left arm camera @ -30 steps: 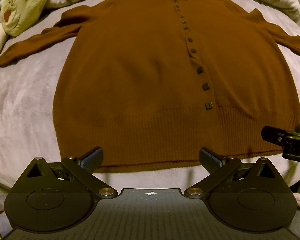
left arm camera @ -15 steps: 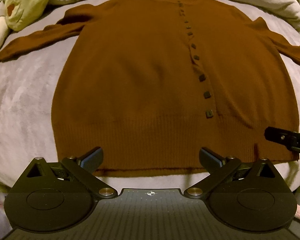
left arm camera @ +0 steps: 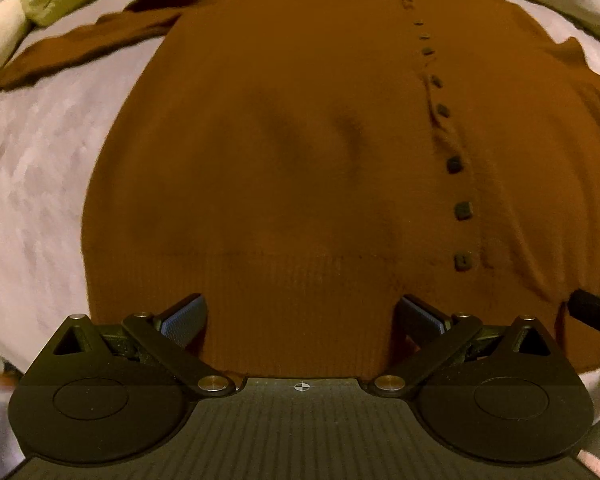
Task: Fold small clothes
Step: 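Grasp the cardigan sleeve cuff with the right gripper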
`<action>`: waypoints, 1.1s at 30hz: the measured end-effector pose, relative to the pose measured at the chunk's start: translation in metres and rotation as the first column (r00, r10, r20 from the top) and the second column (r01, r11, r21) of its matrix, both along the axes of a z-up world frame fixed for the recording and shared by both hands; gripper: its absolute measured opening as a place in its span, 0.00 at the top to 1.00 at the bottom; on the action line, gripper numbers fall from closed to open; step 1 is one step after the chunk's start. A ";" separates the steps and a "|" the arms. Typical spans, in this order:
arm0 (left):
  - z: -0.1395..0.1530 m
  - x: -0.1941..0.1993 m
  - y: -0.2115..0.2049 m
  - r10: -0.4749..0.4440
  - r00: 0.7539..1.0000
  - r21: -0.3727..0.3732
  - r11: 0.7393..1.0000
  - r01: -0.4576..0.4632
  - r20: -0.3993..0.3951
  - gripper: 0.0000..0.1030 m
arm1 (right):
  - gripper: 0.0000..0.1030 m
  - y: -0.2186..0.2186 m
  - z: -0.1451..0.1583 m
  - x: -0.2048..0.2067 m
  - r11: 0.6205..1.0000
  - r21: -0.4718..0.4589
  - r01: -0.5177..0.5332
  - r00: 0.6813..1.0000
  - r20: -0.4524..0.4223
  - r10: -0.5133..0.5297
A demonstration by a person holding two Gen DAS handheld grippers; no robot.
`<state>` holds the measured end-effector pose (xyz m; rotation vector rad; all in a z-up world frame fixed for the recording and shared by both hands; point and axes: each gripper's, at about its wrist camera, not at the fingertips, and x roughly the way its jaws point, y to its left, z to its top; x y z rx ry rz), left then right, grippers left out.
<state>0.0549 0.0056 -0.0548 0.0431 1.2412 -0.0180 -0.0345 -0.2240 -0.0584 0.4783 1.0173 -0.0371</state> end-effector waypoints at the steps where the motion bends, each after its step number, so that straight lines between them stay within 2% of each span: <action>1: -0.002 0.002 0.000 0.007 1.000 -0.007 1.000 -0.007 -0.007 0.00 | 0.04 -0.003 -0.001 0.000 1.000 0.014 -0.003 1.000 0.007 0.003; 5: -0.005 0.006 0.000 0.020 1.000 -0.010 1.000 -0.020 -0.011 0.00 | 0.04 -0.005 0.002 -0.003 0.995 0.009 -0.098 0.995 0.029 0.098; 7: -0.008 0.006 -0.001 0.020 1.000 -0.011 1.000 -0.020 -0.015 0.00 | 0.04 -0.016 0.008 -0.005 0.993 0.056 -0.108 0.993 0.050 0.105; 10: -0.009 0.005 -0.001 0.025 1.000 -0.014 1.000 -0.025 -0.014 0.00 | 0.04 -0.062 0.024 -0.008 0.991 0.131 -0.006 0.991 0.136 -0.012; 12: -0.010 0.007 -0.002 0.026 1.000 -0.010 1.000 -0.027 -0.012 0.00 | 0.04 -0.106 0.037 -0.009 0.985 0.129 0.115 0.970 0.197 -0.139; 13: -0.010 0.006 -0.003 0.028 1.000 -0.007 1.000 -0.028 -0.008 0.00 | 0.04 -0.130 0.043 -0.010 0.976 0.127 0.178 0.953 0.227 -0.203; 15: -0.011 0.006 -0.005 0.027 1.000 0.000 1.000 -0.027 0.004 0.00 | 0.04 -0.183 0.052 -0.013 0.935 0.169 0.312 0.898 0.269 -0.348; 17: -0.011 0.002 -0.006 0.031 0.999 0.003 1.000 -0.031 0.020 0.00 | 0.04 -0.238 0.053 -0.018 0.865 0.251 0.435 0.820 0.287 -0.496; 20: -0.011 -0.003 -0.008 0.048 0.998 0.000 0.999 -0.048 0.029 0.00 | 0.04 -0.301 0.048 -0.023 0.752 0.342 0.564 0.702 0.280 -0.654; 23: -0.010 -0.005 -0.009 0.063 0.998 0.007 0.998 -0.063 0.023 0.00 | 0.07 -0.341 0.036 -0.023 0.670 0.397 0.627 0.626 0.255 -0.737; 27: -0.009 -0.007 -0.012 0.076 0.997 0.018 0.997 -0.076 0.015 0.00 | 0.13 -0.371 0.023 -0.023 0.612 0.441 0.656 0.570 0.241 -0.785; 30: -0.007 -0.011 -0.015 0.081 0.996 0.021 0.996 -0.082 0.023 0.00 | 0.27 -0.381 0.009 -0.015 0.577 0.474 0.665 0.549 0.213 -0.808; 32: -0.007 -0.013 -0.015 0.084 0.996 0.018 0.996 -0.085 0.031 0.00 | 0.45 -0.387 0.008 -0.009 0.569 0.482 0.666 0.541 0.213 -0.814; 33: -0.007 -0.014 -0.015 0.087 0.996 0.015 0.996 -0.087 0.034 0.00 | 0.46 -0.390 0.006 -0.008 0.562 0.489 0.667 0.538 0.205 -0.817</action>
